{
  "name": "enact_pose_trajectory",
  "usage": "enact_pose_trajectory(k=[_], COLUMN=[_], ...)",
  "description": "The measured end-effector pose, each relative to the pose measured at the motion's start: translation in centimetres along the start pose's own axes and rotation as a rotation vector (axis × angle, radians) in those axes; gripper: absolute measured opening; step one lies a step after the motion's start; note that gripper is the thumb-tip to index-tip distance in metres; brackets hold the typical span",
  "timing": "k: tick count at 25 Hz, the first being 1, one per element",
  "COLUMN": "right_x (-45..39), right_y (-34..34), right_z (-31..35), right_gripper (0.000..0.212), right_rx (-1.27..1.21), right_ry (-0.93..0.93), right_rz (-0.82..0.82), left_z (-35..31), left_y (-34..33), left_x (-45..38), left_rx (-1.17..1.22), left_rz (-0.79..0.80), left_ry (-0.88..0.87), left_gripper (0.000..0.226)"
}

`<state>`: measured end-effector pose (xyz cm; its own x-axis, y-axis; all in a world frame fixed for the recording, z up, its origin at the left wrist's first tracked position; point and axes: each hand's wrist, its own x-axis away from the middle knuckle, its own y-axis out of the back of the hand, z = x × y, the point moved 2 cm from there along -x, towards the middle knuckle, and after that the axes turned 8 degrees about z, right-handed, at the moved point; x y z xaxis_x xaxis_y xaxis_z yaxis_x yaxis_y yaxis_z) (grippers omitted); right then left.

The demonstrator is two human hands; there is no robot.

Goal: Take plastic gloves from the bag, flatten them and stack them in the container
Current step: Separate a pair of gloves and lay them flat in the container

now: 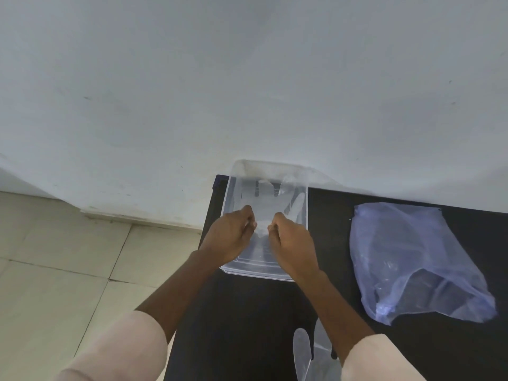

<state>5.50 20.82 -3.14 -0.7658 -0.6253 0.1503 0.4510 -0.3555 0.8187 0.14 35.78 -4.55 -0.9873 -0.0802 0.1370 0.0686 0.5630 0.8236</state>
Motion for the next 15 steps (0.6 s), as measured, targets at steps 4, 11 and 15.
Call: enact_pose_trajectory(k=[4, 11, 15], right_x=[0.1, 0.1, 0.1], right_y=[0.3, 0.9, 0.4], right_z=[0.4, -0.4, -0.4], right_gripper=[0.027, 0.037, 0.034], right_rx=[0.184, 0.619, 0.763], right_ry=[0.062, 0.131, 0.129], right_rz=[0.263, 0.715, 0.794], left_z=[-0.2, -0.3, 0.0], left_y=[-0.3, -0.4, 0.0], left_x=[0.3, 1.0, 1.2], left_rx=[-0.234, -0.687, -0.79], left_rz=[0.246, 0.556, 0.695], left_ry=[-0.028, -0.092, -0.091], left_gripper=[0.025, 0.057, 0.046])
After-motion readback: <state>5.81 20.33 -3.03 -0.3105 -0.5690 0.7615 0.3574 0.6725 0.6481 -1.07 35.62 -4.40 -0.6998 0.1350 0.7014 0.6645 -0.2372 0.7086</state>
